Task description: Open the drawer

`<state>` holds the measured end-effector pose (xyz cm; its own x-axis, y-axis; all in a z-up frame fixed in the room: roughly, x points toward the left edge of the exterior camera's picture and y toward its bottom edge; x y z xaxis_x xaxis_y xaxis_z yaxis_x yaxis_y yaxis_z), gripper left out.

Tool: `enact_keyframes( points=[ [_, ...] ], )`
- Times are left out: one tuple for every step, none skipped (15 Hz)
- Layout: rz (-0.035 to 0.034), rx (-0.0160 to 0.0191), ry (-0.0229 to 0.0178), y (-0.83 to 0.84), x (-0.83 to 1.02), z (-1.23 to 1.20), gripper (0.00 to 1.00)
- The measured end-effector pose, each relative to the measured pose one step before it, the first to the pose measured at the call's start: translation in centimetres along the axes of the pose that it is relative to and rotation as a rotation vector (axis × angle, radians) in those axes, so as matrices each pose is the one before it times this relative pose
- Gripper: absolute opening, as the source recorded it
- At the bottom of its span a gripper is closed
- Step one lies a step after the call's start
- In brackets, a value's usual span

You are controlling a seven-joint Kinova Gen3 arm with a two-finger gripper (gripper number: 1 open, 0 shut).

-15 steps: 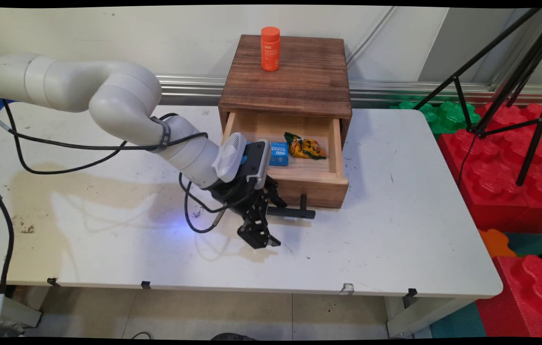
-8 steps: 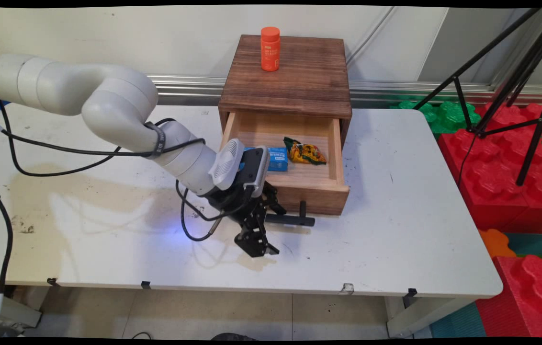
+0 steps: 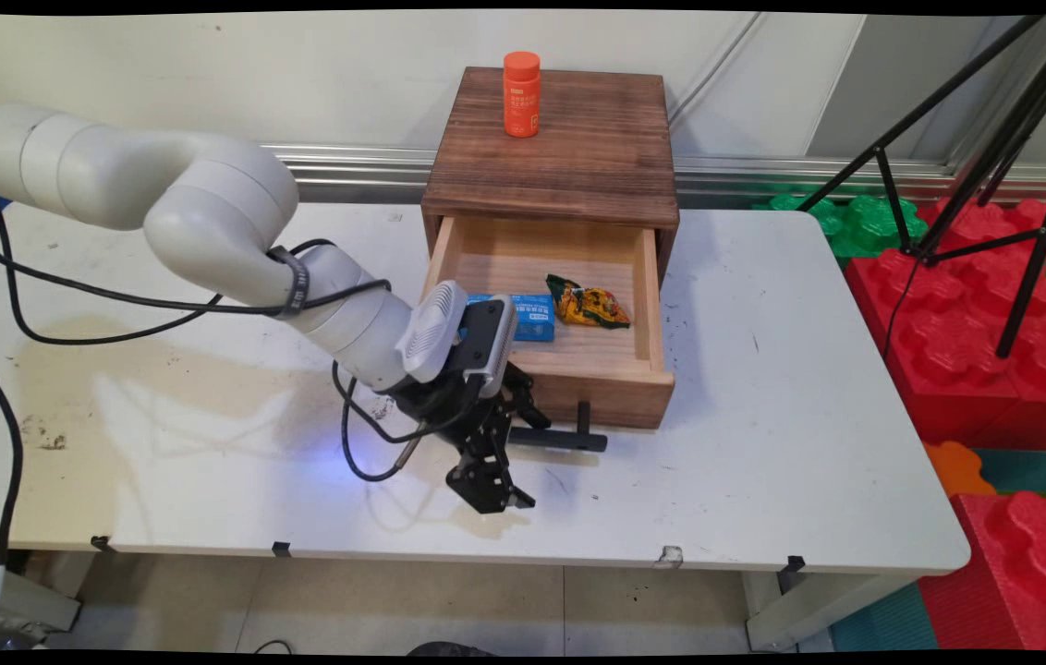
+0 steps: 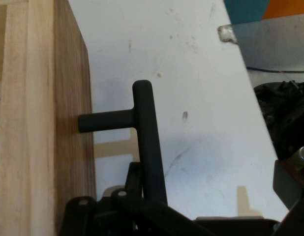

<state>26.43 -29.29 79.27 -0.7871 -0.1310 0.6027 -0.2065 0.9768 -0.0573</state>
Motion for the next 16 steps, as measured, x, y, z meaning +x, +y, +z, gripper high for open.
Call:
enact_keyframes(
  points=[
    [0.00072, -0.00222, 0.00013, 0.181, 0.019, -0.006, 1.0],
    [0.00071, -0.00258, 0.00081, 0.17, 0.034, 0.002, 1.0],
    [0.00085, -0.00188, 0.00041, 0.144, 0.017, -0.006, 1.0],
    [0.00058, -0.00247, 0.00058, 0.209, 0.02, -0.011, 1.0],
    [0.00054, -0.00212, 0.00063, 0.162, 0.028, -0.007, 1.0],
    [0.00084, -0.00232, 0.00034, 0.16, 0.026, -0.003, 1.0],
    [0.00013, -0.0018, 0.00062, 0.126, 0.018, -0.007, 1.0],
    [0.0009, -0.00246, 0.00071, 0.179, 0.029, -0.007, 1.0],
    [0.0004, -0.0015, 0.00033, 0.113, 0.017, -0.005, 1.0],
    [0.00075, -0.00238, 0.00086, 0.168, 0.029, -0.005, 1.0],
    [0.00038, -0.00157, 0.00029, 0.11, 0.017, -0.001, 1.0],
    [0.00038, -0.00232, 0.00075, 0.16, 0.032, -0.007, 1.0],
    [0.00033, -0.00143, 0.00083, 0.101, 0.027, -0.002, 1.0],
    [0.00018, -0.00187, 0.00046, 0.146, 0.027, -0.005, 1.0],
    [0.00034, -0.00138, 0.00082, 0.114, 0.032, -0.005, 1.0],
    [0.00021, -0.00134, 0.00072, 0.111, 0.029, -0.005, 1.0]
  ],
)
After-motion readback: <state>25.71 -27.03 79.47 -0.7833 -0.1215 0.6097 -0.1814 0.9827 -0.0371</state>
